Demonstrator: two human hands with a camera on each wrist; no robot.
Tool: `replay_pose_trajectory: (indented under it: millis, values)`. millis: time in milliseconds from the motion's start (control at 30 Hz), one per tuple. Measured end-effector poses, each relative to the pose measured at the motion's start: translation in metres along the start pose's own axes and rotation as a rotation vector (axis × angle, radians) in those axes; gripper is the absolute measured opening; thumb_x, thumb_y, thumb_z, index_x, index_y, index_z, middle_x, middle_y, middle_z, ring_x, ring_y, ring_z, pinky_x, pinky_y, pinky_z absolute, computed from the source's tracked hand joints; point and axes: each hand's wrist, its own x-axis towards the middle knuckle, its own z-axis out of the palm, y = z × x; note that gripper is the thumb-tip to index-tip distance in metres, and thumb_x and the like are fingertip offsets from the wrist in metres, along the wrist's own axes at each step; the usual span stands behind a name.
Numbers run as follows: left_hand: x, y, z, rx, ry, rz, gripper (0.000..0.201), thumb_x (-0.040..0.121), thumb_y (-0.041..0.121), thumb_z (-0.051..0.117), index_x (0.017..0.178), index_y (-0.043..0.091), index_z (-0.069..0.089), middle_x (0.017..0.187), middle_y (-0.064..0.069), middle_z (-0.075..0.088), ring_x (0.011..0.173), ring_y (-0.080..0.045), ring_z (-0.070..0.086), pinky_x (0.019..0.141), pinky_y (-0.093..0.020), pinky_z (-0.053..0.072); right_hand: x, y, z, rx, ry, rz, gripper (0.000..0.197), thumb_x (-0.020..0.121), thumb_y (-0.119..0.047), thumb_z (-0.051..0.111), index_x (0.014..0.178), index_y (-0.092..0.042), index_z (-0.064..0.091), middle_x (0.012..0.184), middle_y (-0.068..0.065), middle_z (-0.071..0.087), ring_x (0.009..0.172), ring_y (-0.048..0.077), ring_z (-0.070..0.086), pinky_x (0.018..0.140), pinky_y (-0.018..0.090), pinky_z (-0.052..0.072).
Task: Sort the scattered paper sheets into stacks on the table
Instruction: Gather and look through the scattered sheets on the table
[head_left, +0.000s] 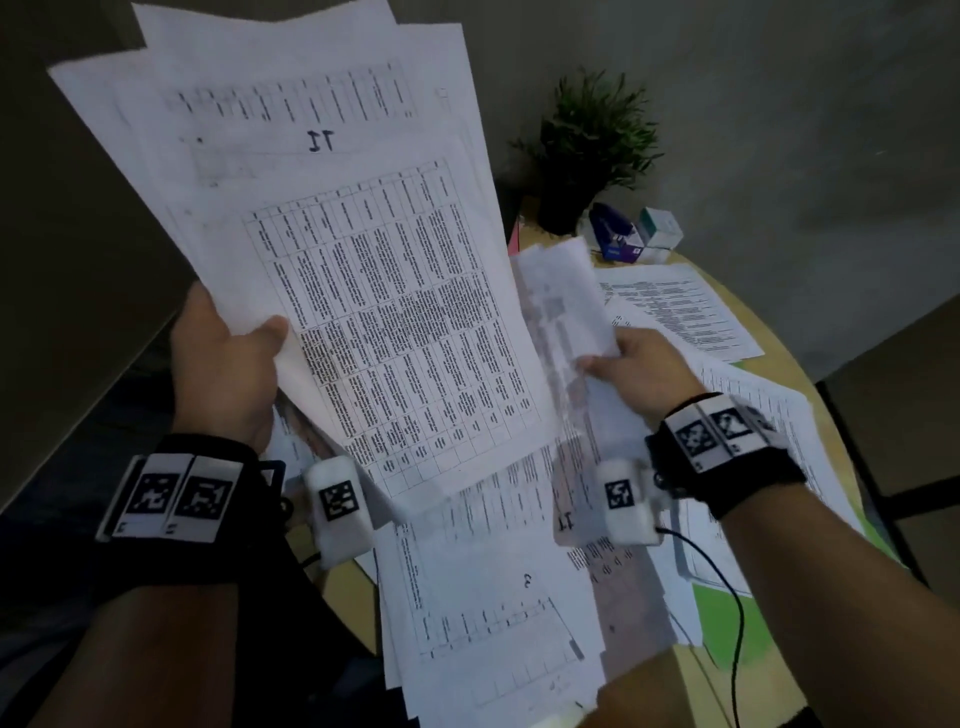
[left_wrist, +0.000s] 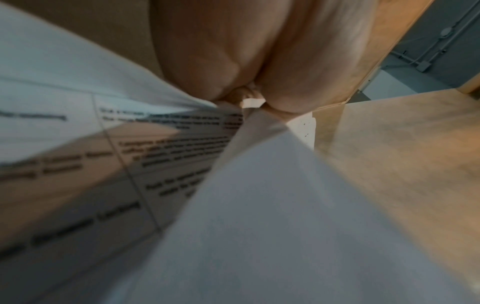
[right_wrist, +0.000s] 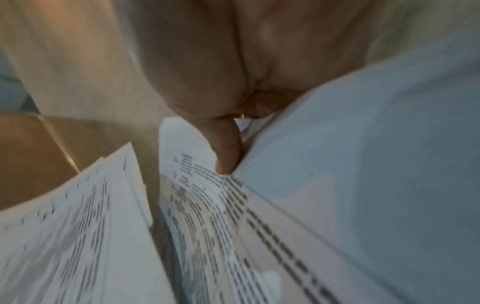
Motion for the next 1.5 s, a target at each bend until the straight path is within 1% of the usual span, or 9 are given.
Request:
replay_pose_trajectory:
  millis: [100, 200, 367, 467, 633, 1000, 1133, 1333, 1500]
  values:
    - [-0.002, -0.002, 0.007, -0.042, -0.091, -0.041, 0.054, 0.089, -0.011, 0.051, 0.137, 0.014, 0.049, 0.121, 0.003, 0.064, 0.11, -0.013, 0.063, 0.095, -0.035, 0.05, -0.003, -0.011, -0.021, 0.227, 0.074, -0.015, 0.016, 0.09, -0.017, 0.062, 0.105, -0.016, 0.067, 0.094, 0.005, 0.072, 0.088, 0.029, 0.068, 0.086, 0.052, 0.054]
    - [-0.009, -0.002, 0.018, -0.087, -0.223, -0.086, 0.051, 0.09, -0.014, 0.048, 0.131, 0.015, 0.053, 0.116, 0.004, 0.066, 0.107, -0.013, 0.065, 0.088, -0.032, 0.052, -0.01, -0.024, -0.033, 0.404, 0.099, -0.097, 0.017, 0.095, -0.008, 0.053, 0.107, -0.013, 0.064, 0.091, 0.001, 0.069, 0.081, 0.02, 0.064, 0.078, 0.04, 0.052]
    - [-0.018, -0.003, 0.036, -0.081, -0.41, -0.108, 0.052, 0.09, -0.015, 0.046, 0.129, 0.019, 0.051, 0.118, 0.003, 0.067, 0.103, -0.011, 0.067, 0.077, -0.027, 0.056, -0.025, -0.03, -0.035, 0.695, 0.015, -0.134, 0.032, 0.097, 0.0, 0.042, 0.126, -0.004, 0.055, 0.119, 0.014, 0.066, 0.107, 0.03, 0.065, 0.089, 0.041, 0.052]
    - [-0.019, -0.006, 0.041, -0.057, -0.45, -0.141, 0.056, 0.089, -0.013, 0.049, 0.134, 0.022, 0.048, 0.126, 0.0, 0.063, 0.111, -0.016, 0.064, 0.088, -0.04, 0.052, -0.035, -0.031, -0.035, 0.753, -0.019, -0.15, 0.034, 0.097, 0.001, 0.041, 0.129, -0.001, 0.052, 0.118, 0.015, 0.066, 0.107, 0.03, 0.065, 0.09, 0.041, 0.052]
    - [-0.022, -0.004, 0.046, -0.04, -0.469, -0.123, 0.057, 0.088, -0.015, 0.05, 0.117, 0.034, 0.053, 0.125, 0.001, 0.064, 0.115, -0.021, 0.061, 0.095, -0.048, 0.049, -0.044, -0.029, -0.04, 0.789, -0.026, -0.173, 0.035, 0.097, 0.002, 0.04, 0.131, 0.002, 0.049, 0.124, 0.024, 0.06, 0.115, 0.039, 0.058, 0.1, 0.05, 0.046]
    - [-0.034, -0.003, 0.059, -0.077, -0.441, -0.124, 0.043, 0.088, -0.013, 0.053, 0.124, 0.01, 0.056, 0.112, 0.001, 0.071, 0.102, -0.018, 0.069, 0.084, -0.036, 0.056, -0.057, -0.02, -0.037, 0.701, 0.059, -0.165, 0.034, 0.09, -0.033, 0.059, 0.12, -0.016, 0.06, 0.117, 0.003, 0.069, 0.111, 0.021, 0.064, 0.097, 0.042, 0.047]
    - [-0.054, 0.002, 0.065, -0.014, -0.385, -0.071, 0.037, 0.089, -0.01, 0.055, 0.118, 0.011, 0.059, 0.105, 0.008, 0.069, 0.095, -0.012, 0.068, 0.085, -0.034, 0.055, -0.068, -0.005, -0.029, 0.402, 0.173, -0.168, 0.047, 0.082, -0.019, 0.07, 0.126, -0.019, 0.056, 0.112, -0.004, 0.069, 0.105, 0.017, 0.064, 0.096, 0.046, 0.049]
    - [-0.108, 0.016, 0.07, -0.005, -0.356, -0.028, 0.038, 0.092, -0.005, 0.055, 0.123, 0.016, 0.058, 0.116, 0.005, 0.067, 0.108, -0.017, 0.064, 0.094, -0.041, 0.051, -0.094, 0.002, -0.037, 0.485, 0.294, -0.175, 0.039, 0.086, -0.009, 0.066, 0.124, -0.016, 0.057, 0.112, -0.003, 0.067, 0.105, 0.016, 0.062, 0.091, 0.033, 0.048]
    - [-0.155, 0.033, 0.089, 0.022, -0.315, 0.077, 0.032, 0.094, 0.0, 0.055, 0.118, 0.02, 0.057, 0.112, 0.01, 0.066, 0.107, -0.01, 0.063, 0.096, -0.032, 0.05, -0.122, 0.017, -0.057, 0.636, 0.438, -0.218, 0.026, 0.084, -0.005, 0.067, 0.097, -0.027, 0.062, 0.094, -0.011, 0.07, 0.09, 0.006, 0.065, 0.074, 0.02, 0.046]
